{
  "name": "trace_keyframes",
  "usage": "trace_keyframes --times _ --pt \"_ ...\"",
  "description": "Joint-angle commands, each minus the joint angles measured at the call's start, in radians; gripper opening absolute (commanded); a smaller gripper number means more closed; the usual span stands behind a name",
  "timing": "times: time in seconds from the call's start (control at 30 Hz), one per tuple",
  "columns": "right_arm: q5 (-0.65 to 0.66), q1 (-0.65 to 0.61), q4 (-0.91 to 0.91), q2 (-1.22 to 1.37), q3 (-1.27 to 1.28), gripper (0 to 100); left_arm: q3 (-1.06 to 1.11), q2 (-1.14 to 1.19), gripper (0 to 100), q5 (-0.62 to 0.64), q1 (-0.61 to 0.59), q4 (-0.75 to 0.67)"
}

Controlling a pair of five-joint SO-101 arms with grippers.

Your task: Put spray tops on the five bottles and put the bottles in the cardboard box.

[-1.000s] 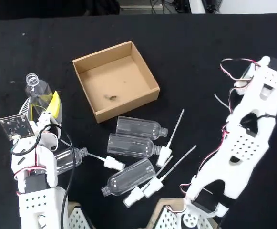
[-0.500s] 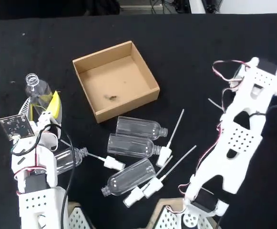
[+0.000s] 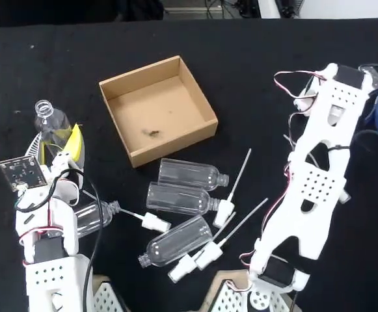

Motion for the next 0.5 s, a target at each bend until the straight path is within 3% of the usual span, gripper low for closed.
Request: trace_keyframes --times 0.0,0.17,0.33,0.47 --pt "-0.091 -0.025 0.011 -0.019 -0.030 14.9 0.024 -0.018 3 0.002 -0.002 -0.023" --pt "-0.250 -0.044 -0.015 -0.004 -0.022 14.9 0.024 -0.020 3 0.002 -0.002 -0.023" --pt "-0.241 -0.074 0.025 0.018 -0.021 14.9 0.024 -0.020 3 0.002 -0.002 -0.023" --pt "-0.130 -0.074 0.026 0.027 0.005 14.9 0.024 -0.020 3 0.002 -0.002 -0.023"
